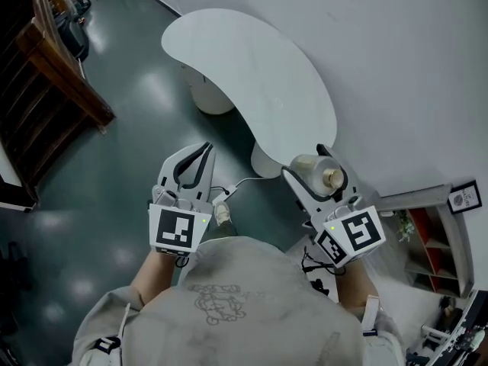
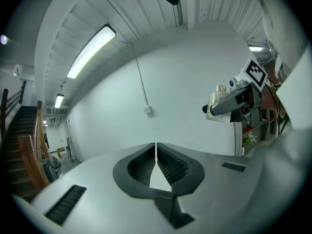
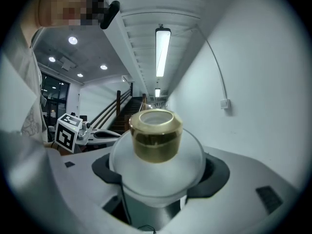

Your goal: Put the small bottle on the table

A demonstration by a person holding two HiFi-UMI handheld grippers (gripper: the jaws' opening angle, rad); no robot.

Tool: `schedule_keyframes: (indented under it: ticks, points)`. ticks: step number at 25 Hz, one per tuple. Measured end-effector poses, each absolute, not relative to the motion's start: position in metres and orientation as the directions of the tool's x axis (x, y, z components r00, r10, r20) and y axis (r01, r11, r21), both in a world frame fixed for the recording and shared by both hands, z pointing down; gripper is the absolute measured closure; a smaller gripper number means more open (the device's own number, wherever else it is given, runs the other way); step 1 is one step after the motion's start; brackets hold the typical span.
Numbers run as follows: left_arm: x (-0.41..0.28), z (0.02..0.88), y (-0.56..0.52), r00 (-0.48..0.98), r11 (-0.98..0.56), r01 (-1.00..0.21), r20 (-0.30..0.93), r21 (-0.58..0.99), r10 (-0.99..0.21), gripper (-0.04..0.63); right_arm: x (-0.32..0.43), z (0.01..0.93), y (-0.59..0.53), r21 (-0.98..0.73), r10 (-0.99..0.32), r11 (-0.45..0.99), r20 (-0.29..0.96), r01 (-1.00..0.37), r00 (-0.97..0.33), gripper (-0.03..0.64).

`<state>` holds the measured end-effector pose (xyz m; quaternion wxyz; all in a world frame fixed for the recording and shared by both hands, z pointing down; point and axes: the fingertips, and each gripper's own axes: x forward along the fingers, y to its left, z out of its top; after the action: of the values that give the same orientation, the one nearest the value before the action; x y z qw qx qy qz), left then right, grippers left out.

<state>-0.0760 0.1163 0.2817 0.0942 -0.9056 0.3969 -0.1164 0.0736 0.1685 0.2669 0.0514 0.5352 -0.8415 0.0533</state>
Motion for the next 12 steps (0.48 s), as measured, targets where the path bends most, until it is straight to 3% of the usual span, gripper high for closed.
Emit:
schedule_keyframes:
  ticks: [12]
  points:
    - [-0.123, 0.279, 0.018, 0.622, -0.627, -0.737, 0.107, -0.253, -0.775, 0.571, 0.047, 0.265, 0.062, -0.014, -0.894, 0.421, 0.160, -0.907, -0.418, 0.290]
